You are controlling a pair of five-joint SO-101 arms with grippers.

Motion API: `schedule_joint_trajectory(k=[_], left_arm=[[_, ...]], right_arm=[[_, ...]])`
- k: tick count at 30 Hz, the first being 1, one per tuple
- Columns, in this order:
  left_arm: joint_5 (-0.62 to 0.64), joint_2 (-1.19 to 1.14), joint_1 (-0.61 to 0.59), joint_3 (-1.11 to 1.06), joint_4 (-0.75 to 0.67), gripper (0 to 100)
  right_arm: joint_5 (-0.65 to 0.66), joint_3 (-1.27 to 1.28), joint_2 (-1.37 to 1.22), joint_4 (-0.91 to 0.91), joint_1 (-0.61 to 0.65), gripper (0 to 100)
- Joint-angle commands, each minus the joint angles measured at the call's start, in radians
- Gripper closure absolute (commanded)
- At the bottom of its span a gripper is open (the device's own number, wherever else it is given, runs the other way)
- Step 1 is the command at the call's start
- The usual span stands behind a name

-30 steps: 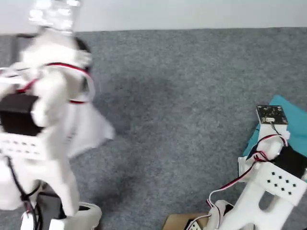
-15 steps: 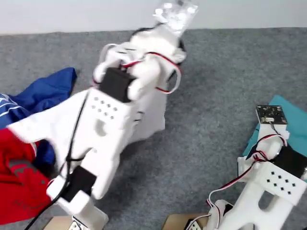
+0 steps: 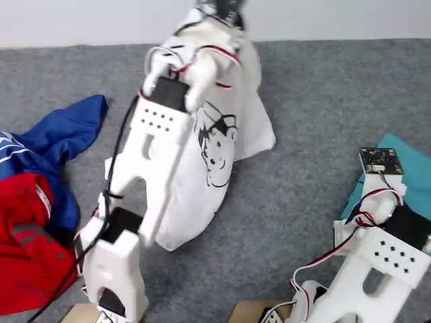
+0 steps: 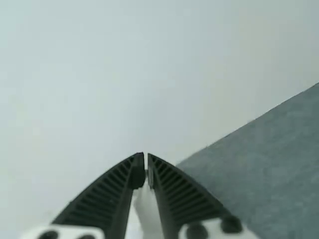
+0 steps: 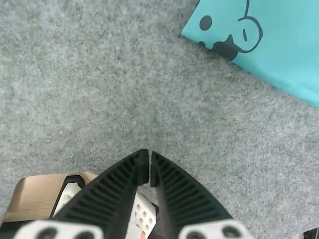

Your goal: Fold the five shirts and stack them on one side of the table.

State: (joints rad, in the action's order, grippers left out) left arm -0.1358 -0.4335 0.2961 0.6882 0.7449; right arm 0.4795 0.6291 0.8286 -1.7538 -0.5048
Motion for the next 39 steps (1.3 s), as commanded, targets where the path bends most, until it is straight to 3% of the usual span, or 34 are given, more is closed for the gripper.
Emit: schedule_joint_trajectory(k=[1,8,15,20,27,34,39], left_arm=[[0.002,-0.021,-0.092,0.007,0.034,99],[0.0,-0.017,-0.15,0.008,0.287,86],[-0.002,0.026,-0.157,0.008,0.493,82],[-0.069,0.035,-0.278,0.007,0.6,82],[-0.15,0.035,-0.568,0.008,0.812,83],[-0.153,0.028,-0.885,0.007,0.845,83],[-0.155,0.025,-0.971,0.001,0.844,83]], right_arm=[[0.005,-0.002,0.021,-0.022,0.01,98.9],[0.005,0.011,0.019,-0.01,0.035,98.9],[0.002,0.009,0.019,-0.01,0.151,98.9],[-0.087,-0.015,0.015,-0.01,0.242,98.8],[-0.19,-0.12,-0.177,-0.036,0.519,98.9],[-0.265,-0.374,-0.43,-0.041,0.846,98.7],[-0.35,-0.539,-0.642,-0.039,1.079,92.2]])
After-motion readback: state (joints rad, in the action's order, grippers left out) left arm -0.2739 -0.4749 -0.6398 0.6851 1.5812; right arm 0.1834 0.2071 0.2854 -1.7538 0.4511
